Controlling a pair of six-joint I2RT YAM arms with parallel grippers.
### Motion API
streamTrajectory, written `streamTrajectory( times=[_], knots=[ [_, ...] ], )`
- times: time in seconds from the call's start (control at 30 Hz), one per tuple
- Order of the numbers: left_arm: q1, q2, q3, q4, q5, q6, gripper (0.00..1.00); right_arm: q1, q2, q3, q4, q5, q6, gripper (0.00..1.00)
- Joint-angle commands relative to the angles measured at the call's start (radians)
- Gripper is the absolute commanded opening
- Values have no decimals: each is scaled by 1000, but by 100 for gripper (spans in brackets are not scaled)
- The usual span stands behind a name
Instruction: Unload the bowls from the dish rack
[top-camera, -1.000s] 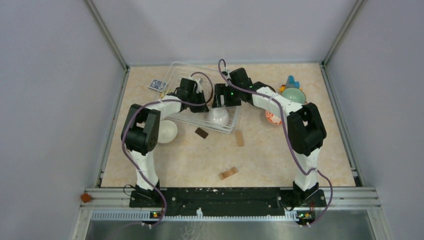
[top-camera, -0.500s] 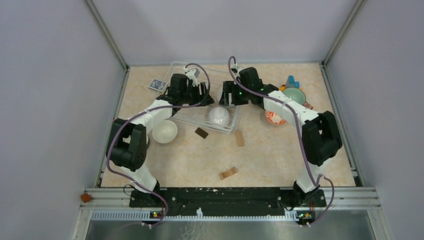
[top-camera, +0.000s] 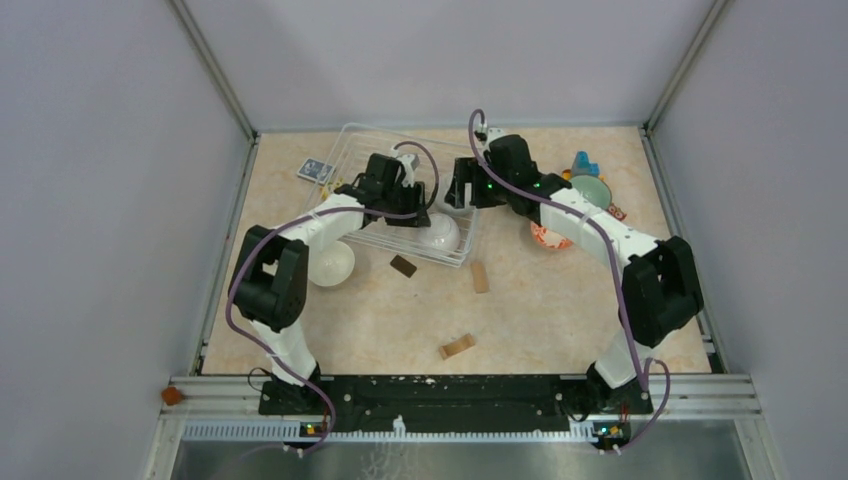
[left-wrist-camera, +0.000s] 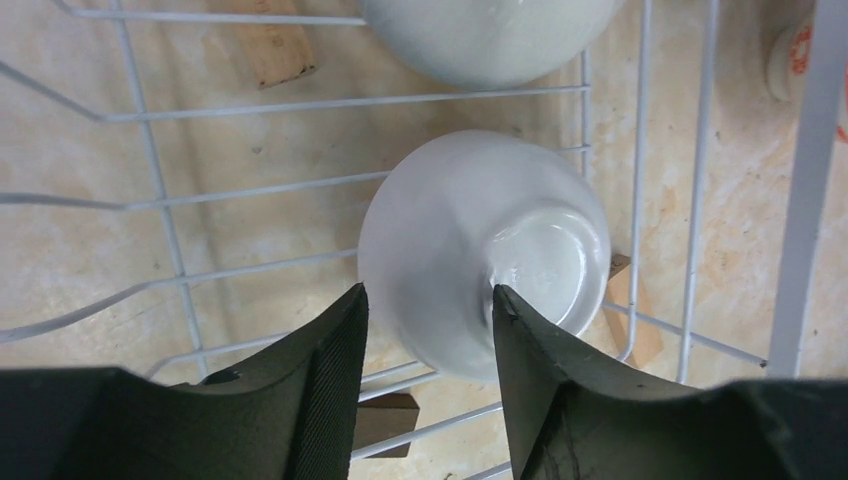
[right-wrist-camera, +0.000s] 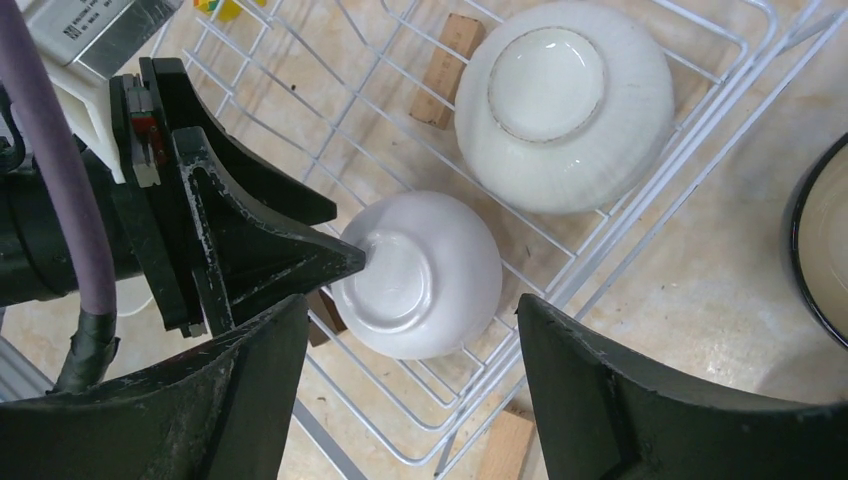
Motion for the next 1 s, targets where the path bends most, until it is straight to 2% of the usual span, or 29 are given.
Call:
streamTrajectory(
  times=[0.0, 0.27, 0.6, 0.8, 0.97],
  knots=[
    [2, 17, 47, -47, -81, 20, 53, -7, -29, -6, 49, 11, -4, 76],
    [41, 39, 25, -24, -58, -25, 33, -7, 19, 11, 44, -42, 5, 76],
    [103, 18, -52, 67, 19, -79, 20, 3, 173, 134, -46, -110, 6, 76],
    [114, 17, -62, 71, 30, -88, 13, 28, 257, 229, -94, -102, 7, 76],
    [119, 17, -67, 75, 32, -87, 9, 31, 300, 269, -137, -86, 7, 79]
  ],
)
